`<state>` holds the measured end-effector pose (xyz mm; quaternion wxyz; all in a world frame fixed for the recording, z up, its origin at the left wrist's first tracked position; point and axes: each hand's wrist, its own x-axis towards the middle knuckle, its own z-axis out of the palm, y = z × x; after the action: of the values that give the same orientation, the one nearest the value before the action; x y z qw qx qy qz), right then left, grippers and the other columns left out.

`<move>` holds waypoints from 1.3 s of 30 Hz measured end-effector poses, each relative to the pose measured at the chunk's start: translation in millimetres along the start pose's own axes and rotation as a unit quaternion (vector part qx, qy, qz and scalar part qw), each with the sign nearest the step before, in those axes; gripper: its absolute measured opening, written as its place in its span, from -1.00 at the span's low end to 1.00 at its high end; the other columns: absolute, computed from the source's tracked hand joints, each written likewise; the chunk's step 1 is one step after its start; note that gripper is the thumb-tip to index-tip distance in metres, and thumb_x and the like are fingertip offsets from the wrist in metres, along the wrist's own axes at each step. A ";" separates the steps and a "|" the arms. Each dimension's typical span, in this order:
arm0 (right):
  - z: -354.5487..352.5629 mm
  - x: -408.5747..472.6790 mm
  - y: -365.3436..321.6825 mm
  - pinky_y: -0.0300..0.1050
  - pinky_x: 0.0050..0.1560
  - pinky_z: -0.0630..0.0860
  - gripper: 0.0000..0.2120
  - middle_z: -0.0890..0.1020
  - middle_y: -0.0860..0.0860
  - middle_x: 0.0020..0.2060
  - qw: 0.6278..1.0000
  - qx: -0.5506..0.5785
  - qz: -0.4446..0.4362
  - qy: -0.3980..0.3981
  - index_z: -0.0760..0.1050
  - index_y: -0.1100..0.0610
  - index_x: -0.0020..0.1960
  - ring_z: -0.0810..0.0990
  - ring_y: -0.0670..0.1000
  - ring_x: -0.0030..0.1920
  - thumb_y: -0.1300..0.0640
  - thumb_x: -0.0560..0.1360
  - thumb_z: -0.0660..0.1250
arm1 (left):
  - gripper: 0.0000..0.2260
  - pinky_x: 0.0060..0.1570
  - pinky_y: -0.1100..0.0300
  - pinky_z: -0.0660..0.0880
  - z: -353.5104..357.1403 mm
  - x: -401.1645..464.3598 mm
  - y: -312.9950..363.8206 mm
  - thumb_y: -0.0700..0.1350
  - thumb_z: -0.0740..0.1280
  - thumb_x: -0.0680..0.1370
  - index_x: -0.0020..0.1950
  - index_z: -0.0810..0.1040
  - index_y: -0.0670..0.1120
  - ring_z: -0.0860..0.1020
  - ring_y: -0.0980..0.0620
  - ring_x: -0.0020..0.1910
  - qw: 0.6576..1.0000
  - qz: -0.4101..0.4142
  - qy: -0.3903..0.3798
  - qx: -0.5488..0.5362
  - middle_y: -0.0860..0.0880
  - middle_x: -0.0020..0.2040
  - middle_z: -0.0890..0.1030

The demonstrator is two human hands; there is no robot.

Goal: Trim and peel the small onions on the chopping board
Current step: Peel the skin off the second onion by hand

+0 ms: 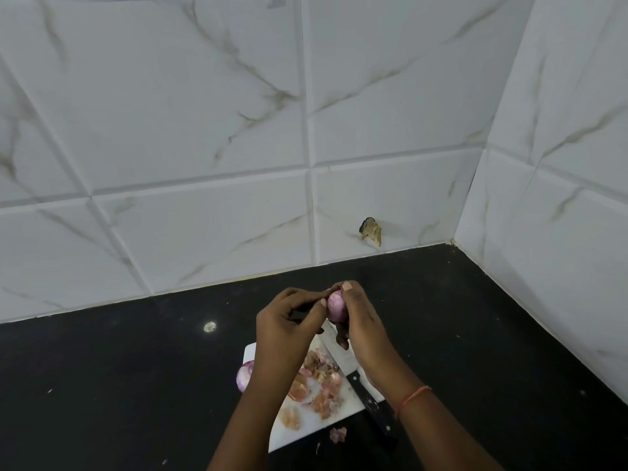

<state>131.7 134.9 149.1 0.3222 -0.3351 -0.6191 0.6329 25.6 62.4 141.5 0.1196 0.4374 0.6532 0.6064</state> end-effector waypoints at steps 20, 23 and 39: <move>1.2 -3.6 2.0 -0.04 0.03 0.55 -0.72 0.58 0.10 -0.08 0.995 -0.076 -0.068 -0.015 0.41 0.07 0.06 0.59 0.05 -0.01 -0.06 0.68 0.00 | -0.94 -0.16 0.08 0.66 -0.5 -4.9 17.7 -0.09 0.49 0.48 -0.10 0.68 -0.05 0.69 -0.03 -0.24 1.000 -0.009 0.002 -0.025 -0.02 -0.25 0.70; 1.1 -4.4 3.0 -0.10 -0.01 0.53 -0.72 0.57 0.08 -0.10 0.994 -0.080 -0.075 -0.015 0.40 0.08 0.05 0.58 0.01 -0.05 -0.05 0.68 0.00 | -0.98 -0.18 0.18 0.65 -1.0 -5.2 17.9 -0.18 0.48 0.50 -0.09 0.70 -0.08 0.69 -0.01 -0.26 1.000 -0.015 -0.002 -0.024 -0.04 -0.25 0.70; 0.2 -10.3 1.2 -0.35 -0.08 0.46 -0.68 0.56 0.15 -0.07 0.996 -0.059 -0.069 -0.018 0.42 0.14 0.08 0.55 0.00 -0.04 -0.04 0.68 -0.01 | -0.92 -0.22 0.04 0.67 -4.0 -15.9 23.9 -0.20 0.46 0.53 0.00 0.69 -0.07 0.71 -0.02 -0.16 0.998 -0.002 0.032 -0.048 0.01 -0.13 0.71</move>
<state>137.3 126.2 148.1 0.3334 -0.2985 -0.6826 0.5778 42.3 45.4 158.0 0.1210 0.4105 0.6275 0.6505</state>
